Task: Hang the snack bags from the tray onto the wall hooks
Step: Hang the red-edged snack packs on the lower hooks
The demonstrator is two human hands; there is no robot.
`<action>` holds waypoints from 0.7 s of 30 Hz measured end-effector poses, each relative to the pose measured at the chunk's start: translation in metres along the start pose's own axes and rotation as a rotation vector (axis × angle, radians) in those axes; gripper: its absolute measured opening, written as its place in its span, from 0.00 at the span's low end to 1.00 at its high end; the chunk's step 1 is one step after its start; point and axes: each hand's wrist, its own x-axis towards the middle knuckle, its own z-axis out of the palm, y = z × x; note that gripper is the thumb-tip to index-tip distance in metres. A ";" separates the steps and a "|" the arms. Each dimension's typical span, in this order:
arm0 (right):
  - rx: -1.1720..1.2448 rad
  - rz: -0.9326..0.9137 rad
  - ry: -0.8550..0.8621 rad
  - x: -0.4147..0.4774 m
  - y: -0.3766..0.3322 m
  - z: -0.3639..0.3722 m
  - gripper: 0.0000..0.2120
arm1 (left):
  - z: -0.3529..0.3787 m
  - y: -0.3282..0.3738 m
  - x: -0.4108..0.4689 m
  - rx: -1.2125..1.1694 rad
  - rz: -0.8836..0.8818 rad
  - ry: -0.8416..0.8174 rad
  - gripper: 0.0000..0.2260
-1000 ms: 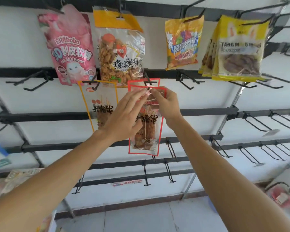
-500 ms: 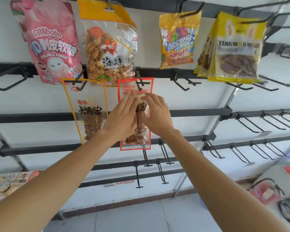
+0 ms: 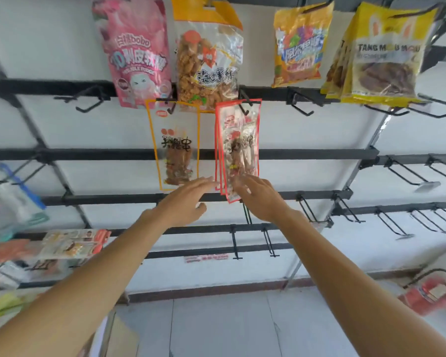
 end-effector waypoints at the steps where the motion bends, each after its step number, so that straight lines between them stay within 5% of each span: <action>1: 0.004 -0.019 -0.005 -0.004 -0.009 0.005 0.24 | -0.004 -0.001 -0.016 -0.019 -0.042 0.017 0.28; 12: -0.091 -0.227 -0.276 -0.078 -0.109 0.098 0.35 | -0.011 -0.018 -0.189 0.309 -0.480 -0.033 0.30; 21: -0.181 -0.354 -0.510 -0.093 -0.205 0.175 0.37 | -0.012 -0.069 -0.304 0.193 -0.818 -0.211 0.29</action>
